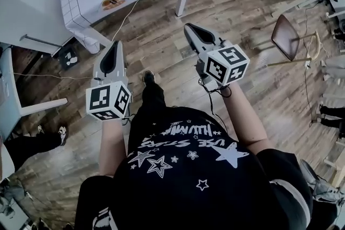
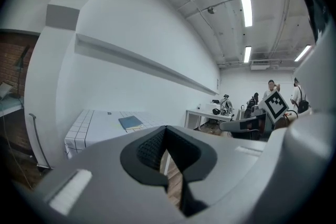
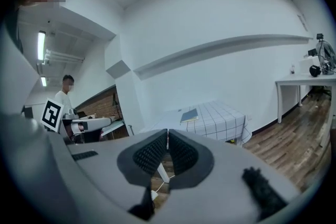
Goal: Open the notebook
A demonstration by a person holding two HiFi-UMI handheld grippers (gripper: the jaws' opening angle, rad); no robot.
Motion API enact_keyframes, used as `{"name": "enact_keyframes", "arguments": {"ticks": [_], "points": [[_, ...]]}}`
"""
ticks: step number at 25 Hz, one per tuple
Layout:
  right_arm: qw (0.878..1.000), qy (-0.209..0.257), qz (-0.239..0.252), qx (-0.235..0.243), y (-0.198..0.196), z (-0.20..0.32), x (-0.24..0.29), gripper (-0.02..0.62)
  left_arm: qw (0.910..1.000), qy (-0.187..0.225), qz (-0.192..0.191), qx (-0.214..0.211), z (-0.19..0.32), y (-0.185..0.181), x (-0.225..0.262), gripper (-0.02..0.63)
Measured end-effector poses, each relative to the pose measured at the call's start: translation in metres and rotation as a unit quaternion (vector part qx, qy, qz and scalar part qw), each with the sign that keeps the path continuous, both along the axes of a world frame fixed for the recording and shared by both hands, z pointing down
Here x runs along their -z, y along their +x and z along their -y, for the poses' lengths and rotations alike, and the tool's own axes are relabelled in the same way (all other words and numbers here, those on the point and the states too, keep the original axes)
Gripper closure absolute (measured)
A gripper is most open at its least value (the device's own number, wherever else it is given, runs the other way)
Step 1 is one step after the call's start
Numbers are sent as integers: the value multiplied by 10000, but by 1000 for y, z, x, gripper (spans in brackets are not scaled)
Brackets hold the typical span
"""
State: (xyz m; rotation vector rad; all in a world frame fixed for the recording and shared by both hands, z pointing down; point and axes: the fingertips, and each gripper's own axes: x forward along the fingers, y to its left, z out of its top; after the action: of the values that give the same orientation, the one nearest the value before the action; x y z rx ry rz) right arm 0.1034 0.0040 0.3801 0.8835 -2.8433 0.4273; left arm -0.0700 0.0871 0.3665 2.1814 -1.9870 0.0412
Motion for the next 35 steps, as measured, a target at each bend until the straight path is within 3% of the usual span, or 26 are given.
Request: {"name": "enact_keyframes", "arguments": {"ticks": [5,20,26,35], "points": [[9995,-199,30,-235,-22,45,-9,578,9999,-113,-54,-104,43,-29,-9,597],[9995,-84,-138,-284,-133,146,2,578,9995,-85,-240,-169,142,-144,-14,597],[9993,-148,-117,-335,-152,167,2,578,9992,-34,-246,-307,172,-162,-13,597],[9988,-314,-287,-255,-150,208,-18,578,9990,-186,-270,-307,211,-160,-28,597]]}}
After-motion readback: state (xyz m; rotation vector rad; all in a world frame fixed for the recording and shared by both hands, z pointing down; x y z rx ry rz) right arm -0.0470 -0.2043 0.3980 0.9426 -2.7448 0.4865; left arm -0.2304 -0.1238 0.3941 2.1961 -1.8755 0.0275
